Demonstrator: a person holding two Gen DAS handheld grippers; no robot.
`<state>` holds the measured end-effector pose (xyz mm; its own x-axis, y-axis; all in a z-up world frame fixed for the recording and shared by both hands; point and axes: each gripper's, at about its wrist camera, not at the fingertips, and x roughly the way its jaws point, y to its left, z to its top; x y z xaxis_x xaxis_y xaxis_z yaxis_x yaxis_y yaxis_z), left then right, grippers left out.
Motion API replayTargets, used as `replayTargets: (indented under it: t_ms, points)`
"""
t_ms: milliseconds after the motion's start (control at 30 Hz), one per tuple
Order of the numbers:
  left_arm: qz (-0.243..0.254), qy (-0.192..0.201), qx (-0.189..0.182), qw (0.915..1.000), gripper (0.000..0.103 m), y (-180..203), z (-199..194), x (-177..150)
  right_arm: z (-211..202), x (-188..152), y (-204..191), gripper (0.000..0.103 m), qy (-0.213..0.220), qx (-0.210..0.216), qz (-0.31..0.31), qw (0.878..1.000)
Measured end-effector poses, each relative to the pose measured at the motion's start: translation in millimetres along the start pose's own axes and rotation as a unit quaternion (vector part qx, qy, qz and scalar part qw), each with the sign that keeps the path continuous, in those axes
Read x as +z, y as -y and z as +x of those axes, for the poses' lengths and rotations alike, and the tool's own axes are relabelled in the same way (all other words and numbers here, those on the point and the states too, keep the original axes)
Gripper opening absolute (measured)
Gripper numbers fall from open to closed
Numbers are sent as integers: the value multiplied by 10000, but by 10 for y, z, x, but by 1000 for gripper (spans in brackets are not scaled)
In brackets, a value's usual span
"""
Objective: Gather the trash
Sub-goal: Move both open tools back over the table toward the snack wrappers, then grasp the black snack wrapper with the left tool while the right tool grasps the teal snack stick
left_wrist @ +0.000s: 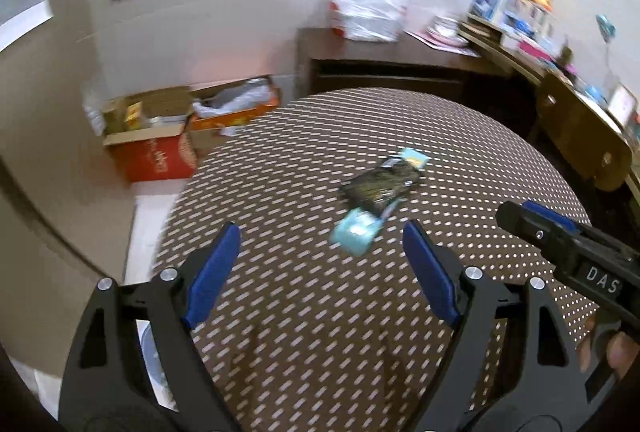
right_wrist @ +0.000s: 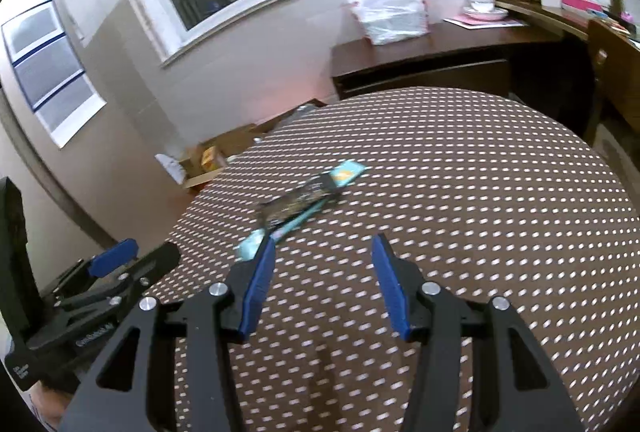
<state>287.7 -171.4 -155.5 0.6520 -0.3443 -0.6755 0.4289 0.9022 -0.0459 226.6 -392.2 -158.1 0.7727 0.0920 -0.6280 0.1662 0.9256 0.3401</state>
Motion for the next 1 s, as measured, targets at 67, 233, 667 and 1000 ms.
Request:
replayTargets:
  t_ms: [67,233,667,1000]
  points:
    - [188,-159,-26,9997,82,118,196,37,44,47,72,50,-23,-55,10,10000]
    - [304,-293,-60,9991,73,217,497,127,205,122,151,50,-141,-91,8,9999]
    - [686,-644,-529,9942,45,393,991,330,586,243,251,50,-373,-118,152,9991]
    - [215,-525,-981,9936,4,189,908,393,653,264,156,51,-425,-115,138,9989]
